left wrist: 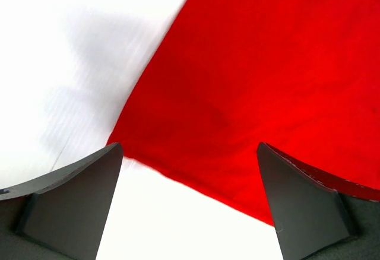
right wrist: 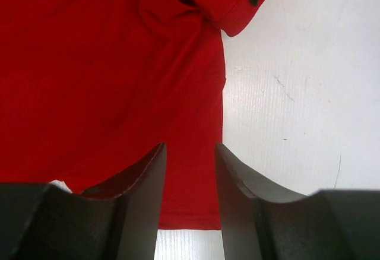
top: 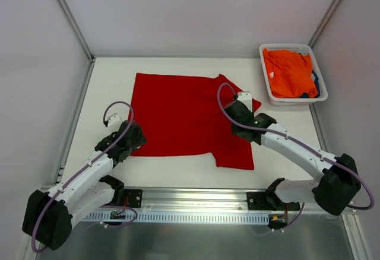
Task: Fold and stack the t-shirts
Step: Flatten the tshirt out
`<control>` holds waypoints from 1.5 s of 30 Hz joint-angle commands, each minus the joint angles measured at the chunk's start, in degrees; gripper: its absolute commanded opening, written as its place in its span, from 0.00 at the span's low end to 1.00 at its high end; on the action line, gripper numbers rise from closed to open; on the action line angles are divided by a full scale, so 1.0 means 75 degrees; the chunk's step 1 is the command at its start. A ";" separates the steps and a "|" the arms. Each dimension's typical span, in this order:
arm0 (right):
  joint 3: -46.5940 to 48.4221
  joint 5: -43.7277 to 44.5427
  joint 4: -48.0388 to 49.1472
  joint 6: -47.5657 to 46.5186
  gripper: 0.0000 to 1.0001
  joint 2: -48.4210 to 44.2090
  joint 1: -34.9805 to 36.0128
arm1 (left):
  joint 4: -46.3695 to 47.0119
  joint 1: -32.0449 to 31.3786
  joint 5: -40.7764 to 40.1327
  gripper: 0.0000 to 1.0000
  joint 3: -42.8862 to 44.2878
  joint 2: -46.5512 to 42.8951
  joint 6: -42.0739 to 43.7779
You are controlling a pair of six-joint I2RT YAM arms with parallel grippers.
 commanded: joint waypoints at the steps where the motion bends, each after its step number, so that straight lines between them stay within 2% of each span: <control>1: -0.0074 -0.0086 0.0010 0.0259 0.41 -0.0416 0.0099 | -0.0781 -0.0066 -0.0316 0.98 0.0008 0.0030 -0.0793; 8: -0.0284 -0.0110 0.0057 0.0259 0.41 -0.0639 0.0087 | -0.1203 -0.0066 -0.0551 0.98 0.0149 0.0312 -0.1379; 20: -0.0414 -0.0250 0.0187 0.0235 0.42 -0.0872 0.0099 | -0.1203 -0.0066 -0.0657 0.96 0.0360 0.0734 -0.1532; 26: -0.0437 -0.0262 0.0128 0.0306 0.42 -0.1143 0.0099 | -0.1227 -0.0066 -0.0540 0.84 0.0395 0.0945 -0.1708; 30: -0.0460 -0.0227 0.0093 0.0318 0.42 -0.1190 0.0099 | -0.1227 -0.0066 -0.0434 0.70 0.0313 0.0922 -0.1907; 32: -0.0496 -0.0250 0.0104 0.0341 0.42 -0.1225 0.0099 | -0.1227 -0.0066 -0.0388 0.58 0.0243 0.0887 -0.2036; 35: -0.0554 -0.0274 0.0104 0.0353 0.42 -0.1295 0.0099 | -0.1215 -0.0066 -0.0317 0.56 0.0172 0.0968 -0.2212; 37: -0.0589 -0.0297 0.0093 0.0329 0.42 -0.1377 0.0087 | -0.1227 -0.0054 -0.0305 0.50 0.0161 0.1050 -0.2305; 45: -0.0777 -0.0414 0.0069 0.0376 0.42 -0.1612 0.0099 | -0.1215 -0.0171 -0.0305 0.53 -0.0097 0.1028 -0.2762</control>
